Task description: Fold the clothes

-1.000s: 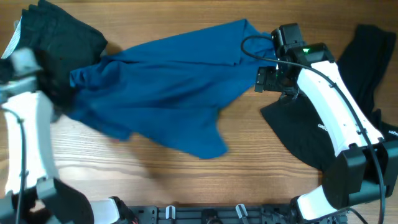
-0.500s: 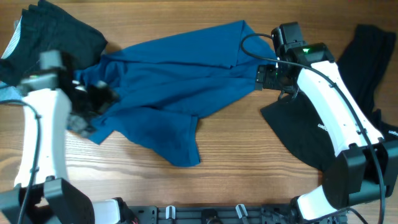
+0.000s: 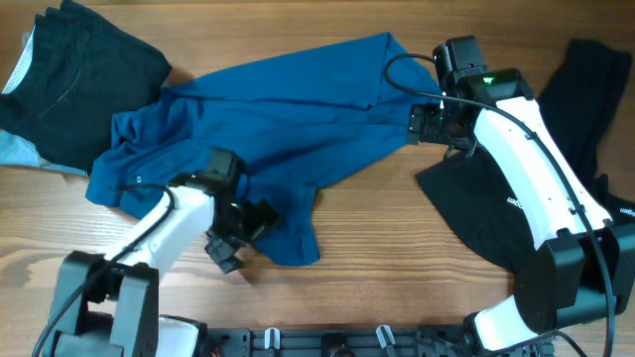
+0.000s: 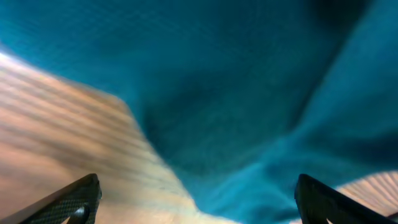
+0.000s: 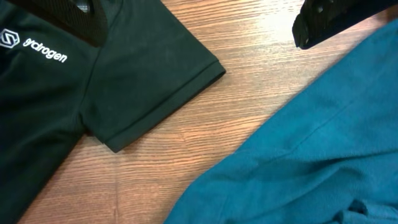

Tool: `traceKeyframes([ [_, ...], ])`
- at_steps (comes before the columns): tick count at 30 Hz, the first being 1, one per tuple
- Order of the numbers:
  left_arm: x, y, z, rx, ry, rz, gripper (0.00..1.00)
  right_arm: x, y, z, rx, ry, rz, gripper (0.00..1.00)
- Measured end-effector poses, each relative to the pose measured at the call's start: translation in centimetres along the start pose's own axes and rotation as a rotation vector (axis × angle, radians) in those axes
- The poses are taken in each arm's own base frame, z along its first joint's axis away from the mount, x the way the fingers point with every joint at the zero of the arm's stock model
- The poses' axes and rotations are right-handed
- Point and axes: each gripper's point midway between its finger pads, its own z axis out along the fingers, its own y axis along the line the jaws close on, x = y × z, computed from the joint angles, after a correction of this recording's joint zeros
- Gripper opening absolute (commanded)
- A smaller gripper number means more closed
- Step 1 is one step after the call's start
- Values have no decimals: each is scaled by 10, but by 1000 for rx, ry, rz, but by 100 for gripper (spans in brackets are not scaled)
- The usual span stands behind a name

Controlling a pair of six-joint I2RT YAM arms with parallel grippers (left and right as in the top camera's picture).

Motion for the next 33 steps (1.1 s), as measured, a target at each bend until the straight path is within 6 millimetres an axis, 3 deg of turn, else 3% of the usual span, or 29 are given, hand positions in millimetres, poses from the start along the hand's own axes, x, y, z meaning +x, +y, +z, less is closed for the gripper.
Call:
traceKeyframes([
  [2, -7, -3, 2, 20, -29, -12, 82, 2, -1, 0, 2, 7, -1, 100],
  [4, -15, -5, 0, 34, -56, -42, 62, 3, -1, 0, 4, 12, -1, 100],
  [5, -19, -4, -1, 36, -68, -57, 30, 3, -1, 0, 4, 13, -1, 100],
  [7, -27, -1, -2, 32, -98, -75, 8, 3, -1, 0, 5, 13, -2, 100],
  [8, -31, 0, -3, 23, -115, -78, 4, 3, -1, 0, 5, 14, -2, 100],
  [12, -37, 7, -4, -14, -153, -70, 4, 5, -3, 0, 8, 22, -1, 95],
  [14, -34, 26, -8, -76, -130, -92, 4, 10, -7, 0, 17, 44, 1, 73],
  [15, -32, 42, -14, -122, -102, -121, 4, 10, -11, 1, 21, 50, 4, 48],
  [16, -34, 53, -23, -143, -95, -150, 4, 10, -14, 1, 22, 51, 15, 34],
  [18, -46, 65, -51, -133, -109, -191, 4, 8, -24, 8, 21, 49, 44, 14],
  [19, -64, 66, -79, -73, -179, -217, 4, 11, -28, 15, 12, 62, 64, 5],
  [24, -93, 80, -147, 77, -386, -295, 4, 28, -37, 49, -46, 106, 128, 4],
  [26, -91, 86, -154, 89, -407, -312, 4, 36, -36, 62, -60, 113, 134, 4],
  [33, -85, 84, -152, 77, -393, -284, 4, 47, -29, 108, -107, 31, 141, 5],
])
